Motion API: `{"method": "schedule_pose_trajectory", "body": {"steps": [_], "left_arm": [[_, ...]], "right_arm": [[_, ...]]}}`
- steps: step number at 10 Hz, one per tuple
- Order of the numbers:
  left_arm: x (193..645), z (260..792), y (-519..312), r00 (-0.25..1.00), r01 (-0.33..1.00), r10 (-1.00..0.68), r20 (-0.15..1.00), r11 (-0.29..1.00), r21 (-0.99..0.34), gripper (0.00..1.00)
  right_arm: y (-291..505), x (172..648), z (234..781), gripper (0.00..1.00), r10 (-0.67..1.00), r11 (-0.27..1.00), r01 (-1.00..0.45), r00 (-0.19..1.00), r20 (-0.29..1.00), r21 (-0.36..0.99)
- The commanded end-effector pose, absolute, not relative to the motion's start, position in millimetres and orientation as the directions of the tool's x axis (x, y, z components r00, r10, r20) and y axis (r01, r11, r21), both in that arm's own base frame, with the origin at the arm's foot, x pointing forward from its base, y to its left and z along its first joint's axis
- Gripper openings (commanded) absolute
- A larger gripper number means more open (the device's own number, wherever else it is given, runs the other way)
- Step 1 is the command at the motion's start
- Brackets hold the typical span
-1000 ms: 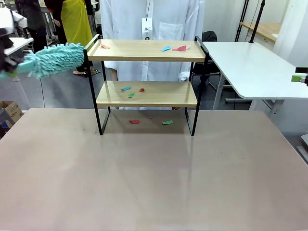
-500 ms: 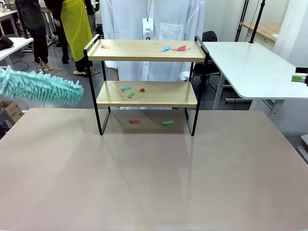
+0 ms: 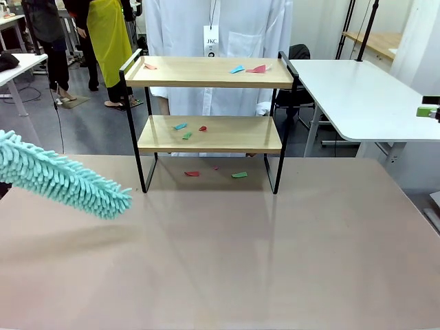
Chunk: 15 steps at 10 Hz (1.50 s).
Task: Clean the shelf.
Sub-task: Clean the specific section of the Shelf indicated by the human with the Duster.
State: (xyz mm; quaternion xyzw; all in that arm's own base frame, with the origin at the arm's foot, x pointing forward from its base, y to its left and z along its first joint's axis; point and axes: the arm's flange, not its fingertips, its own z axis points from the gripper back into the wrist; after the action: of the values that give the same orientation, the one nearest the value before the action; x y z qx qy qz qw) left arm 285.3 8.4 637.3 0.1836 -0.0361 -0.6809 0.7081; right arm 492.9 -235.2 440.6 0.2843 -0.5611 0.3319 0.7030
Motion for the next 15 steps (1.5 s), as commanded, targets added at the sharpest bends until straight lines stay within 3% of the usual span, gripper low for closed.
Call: {"method": "schedule_pose_trajectory", "body": {"steps": [1, 3, 4, 15], "left_arm": [[278.0, 635.1, -3.8, 0.003, 0.96, -0.983, -0.186, -0.049, 0.275, 0.13], [284.6, 630.9, -14.2, 0.045, 0.963, -0.99, -0.135, 0.007, 0.271, 0.13], [278.5, 634.9, -8.4, 0.018, 0.958, -0.98, -0.197, -0.04, 0.283, 0.13], [278.5, 634.9, -8.4, 0.018, 0.958, -0.98, -0.197, -0.04, 0.283, 0.13]], "right_arm": [[-233.3, 493.4, 444.4, 1.0, 0.15, 0.618, -0.786, 0.146, 0.978, 0.022], [-233.3, 493.4, 444.4, 1.0, 0.15, 0.618, -0.786, 0.146, 0.978, 0.022], [-233.3, 493.4, 444.4, 1.0, 0.15, 0.618, -0.786, 0.146, 0.978, 0.022], [-233.3, 493.4, 444.4, 1.0, 0.15, 0.618, -0.786, 0.146, 0.978, 0.022]]}}
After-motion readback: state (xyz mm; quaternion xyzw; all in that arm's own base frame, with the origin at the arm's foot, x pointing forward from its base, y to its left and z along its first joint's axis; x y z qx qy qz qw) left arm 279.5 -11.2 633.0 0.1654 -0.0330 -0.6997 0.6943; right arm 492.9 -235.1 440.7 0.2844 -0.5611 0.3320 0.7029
